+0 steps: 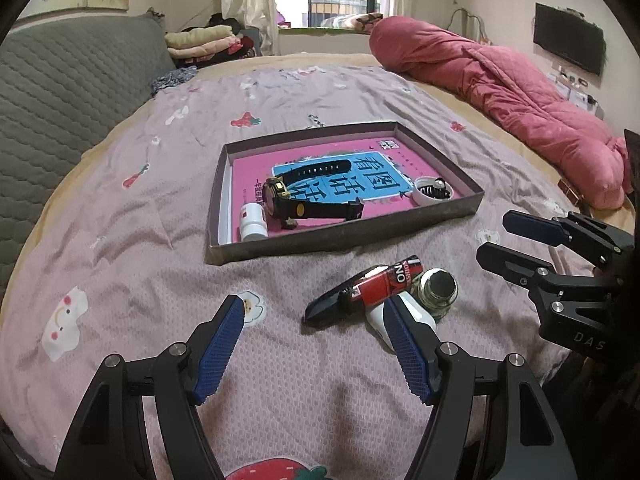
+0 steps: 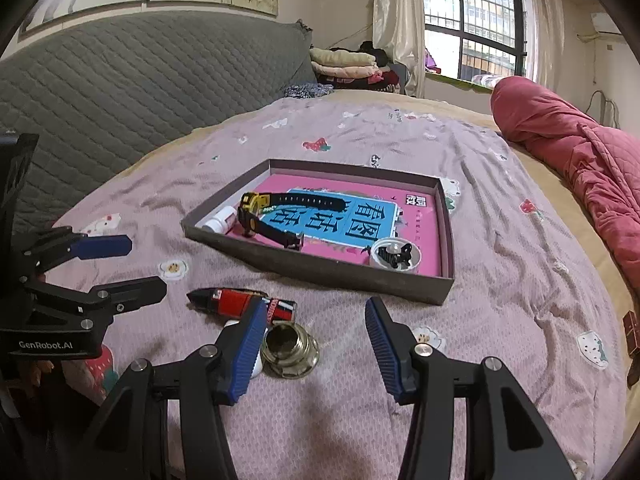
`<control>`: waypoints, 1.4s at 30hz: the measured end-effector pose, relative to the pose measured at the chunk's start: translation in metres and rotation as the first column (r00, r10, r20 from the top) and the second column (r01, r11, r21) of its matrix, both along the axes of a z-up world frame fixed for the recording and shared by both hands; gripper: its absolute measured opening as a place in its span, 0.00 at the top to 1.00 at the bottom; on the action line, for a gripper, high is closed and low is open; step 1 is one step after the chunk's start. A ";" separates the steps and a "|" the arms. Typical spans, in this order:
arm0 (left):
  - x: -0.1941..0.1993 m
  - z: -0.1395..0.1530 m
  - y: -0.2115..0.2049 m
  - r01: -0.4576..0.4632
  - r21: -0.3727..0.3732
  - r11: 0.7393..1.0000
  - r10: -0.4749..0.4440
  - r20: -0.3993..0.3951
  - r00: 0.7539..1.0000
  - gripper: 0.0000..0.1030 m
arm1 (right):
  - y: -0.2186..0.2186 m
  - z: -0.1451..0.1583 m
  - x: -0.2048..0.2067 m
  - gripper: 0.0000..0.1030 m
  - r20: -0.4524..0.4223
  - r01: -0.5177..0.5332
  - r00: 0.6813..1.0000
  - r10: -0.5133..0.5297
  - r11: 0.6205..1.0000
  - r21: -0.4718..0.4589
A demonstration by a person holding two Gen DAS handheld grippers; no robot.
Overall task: Organize rigid objects
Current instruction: 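Move the left tool to the gold-patterned black item while the right tool approaches the metal part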
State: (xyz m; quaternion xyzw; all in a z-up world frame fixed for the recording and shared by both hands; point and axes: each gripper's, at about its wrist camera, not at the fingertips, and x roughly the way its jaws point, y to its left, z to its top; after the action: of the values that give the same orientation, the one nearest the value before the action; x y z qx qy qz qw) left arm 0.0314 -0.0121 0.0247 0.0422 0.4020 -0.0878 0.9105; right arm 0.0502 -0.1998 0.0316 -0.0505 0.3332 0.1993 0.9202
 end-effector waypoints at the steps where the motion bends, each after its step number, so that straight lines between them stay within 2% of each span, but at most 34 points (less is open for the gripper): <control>1: 0.000 -0.001 -0.001 0.002 0.003 1.000 -0.002 -0.003 1.000 0.29 | 0.000 0.000 0.000 0.50 -0.001 -0.002 1.000 0.002 1.000 -0.001; 9: 0.004 -0.015 -0.005 0.023 0.014 1.000 -0.022 -0.066 0.998 0.29 | 0.001 -0.008 -0.002 0.50 -0.031 -0.023 0.999 0.023 1.000 -0.015; 17: 0.005 -0.022 -0.015 0.061 -0.008 0.998 -0.061 -0.102 0.993 0.29 | 0.000 -0.015 -0.002 0.50 -0.056 -0.037 0.998 0.036 0.999 -0.027; 31: 0.029 -0.050 -0.003 0.013 0.020 1.000 -0.009 -0.200 0.980 0.29 | 0.008 -0.026 -0.001 0.50 -0.092 -0.076 0.993 0.072 0.996 -0.041; 42: 0.039 -0.055 0.008 -0.016 0.005 1.000 0.017 -0.209 0.978 0.29 | 0.009 -0.030 0.003 0.50 -0.109 -0.077 0.991 0.073 0.997 -0.031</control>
State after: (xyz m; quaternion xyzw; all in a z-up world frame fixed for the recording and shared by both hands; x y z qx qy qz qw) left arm 0.0704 -0.0040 -0.0299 0.0311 0.4961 -0.0835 0.8637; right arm 0.0527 -0.1909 0.0016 -0.0682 0.3836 0.2301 0.8917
